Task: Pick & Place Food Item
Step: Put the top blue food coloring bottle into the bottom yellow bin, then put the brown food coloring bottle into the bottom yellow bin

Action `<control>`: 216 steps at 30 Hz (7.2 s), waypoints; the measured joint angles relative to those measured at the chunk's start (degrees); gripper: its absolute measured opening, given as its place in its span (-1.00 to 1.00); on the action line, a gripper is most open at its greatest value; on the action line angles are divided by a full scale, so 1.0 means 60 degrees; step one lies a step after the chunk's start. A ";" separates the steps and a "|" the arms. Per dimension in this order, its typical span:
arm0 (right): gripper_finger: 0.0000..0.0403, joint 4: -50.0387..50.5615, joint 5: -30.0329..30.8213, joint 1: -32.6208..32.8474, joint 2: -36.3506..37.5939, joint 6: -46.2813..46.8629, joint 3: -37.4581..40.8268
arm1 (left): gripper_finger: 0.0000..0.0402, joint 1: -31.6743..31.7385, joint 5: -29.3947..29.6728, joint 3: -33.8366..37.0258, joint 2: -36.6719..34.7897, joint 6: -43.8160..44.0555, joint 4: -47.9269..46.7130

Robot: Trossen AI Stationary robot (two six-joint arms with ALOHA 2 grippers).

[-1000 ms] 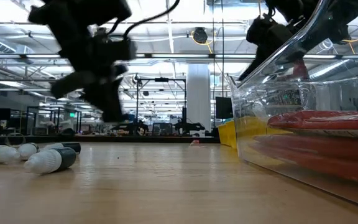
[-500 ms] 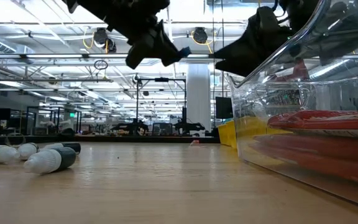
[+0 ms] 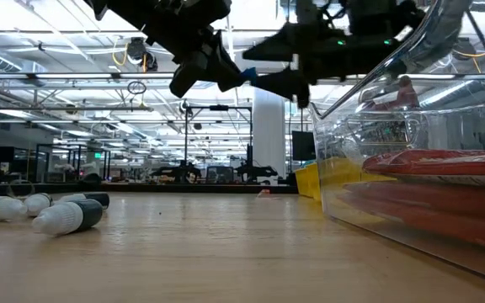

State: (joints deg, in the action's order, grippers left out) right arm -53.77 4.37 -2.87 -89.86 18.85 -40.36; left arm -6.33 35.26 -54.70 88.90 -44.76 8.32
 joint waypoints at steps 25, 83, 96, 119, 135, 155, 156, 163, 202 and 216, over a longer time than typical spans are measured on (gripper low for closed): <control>-0.11 0.0156 -0.0034 -0.0084 -0.0788 0.0004 -0.0692 | -0.75 0.0000 0.0176 -0.0004 -0.0026 0.0046 -0.0159; -0.65 0.0475 -0.0574 -0.0333 -0.0667 -0.0169 -0.0714 | -0.42 -0.0358 0.1071 0.0018 0.0015 0.0248 0.0336; -0.68 0.3032 -0.1280 -0.0666 0.0694 -0.0730 -0.0623 | 0.38 -0.0449 0.0916 0.0011 -0.0208 0.3689 -0.0325; -0.70 0.5963 -0.1238 -0.0233 0.5565 -0.0558 0.3442 | 0.08 0.2159 -0.4286 0.3508 -0.1254 0.7127 0.4737; -0.59 0.4153 -0.1196 -0.0233 0.5313 -0.0669 0.4632 | -0.02 0.2346 -0.5386 0.3781 -0.1228 0.8126 0.6153; -0.19 0.3715 -0.1236 -0.0233 0.5314 -0.0758 0.4637 | 0.00 0.1254 -0.7260 0.3523 -0.1687 0.9212 0.4164; -0.19 0.3712 -0.1236 -0.0233 0.5314 -0.0759 0.4637 | 0.00 0.0981 -0.7272 0.3342 -0.1791 0.9280 0.3363; -0.20 0.3714 -0.1238 -0.0233 0.5314 -0.0761 0.4637 | 0.00 -0.1080 -0.6229 0.1331 -0.1743 1.0262 -0.3335; -0.22 0.3718 -0.1273 -0.0233 0.5311 -0.0761 0.4630 | -0.23 -0.4595 -0.4994 0.1479 0.1106 1.1506 -0.5384; -0.23 0.3714 -0.1269 -0.0233 0.5311 -0.0761 0.4630 | -0.59 -0.3901 -0.4704 0.0444 0.1190 0.9581 -0.6465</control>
State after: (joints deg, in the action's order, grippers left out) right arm -31.49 -3.25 -4.27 -58.00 14.28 -12.58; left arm -29.73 7.04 -52.03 96.04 12.72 -30.47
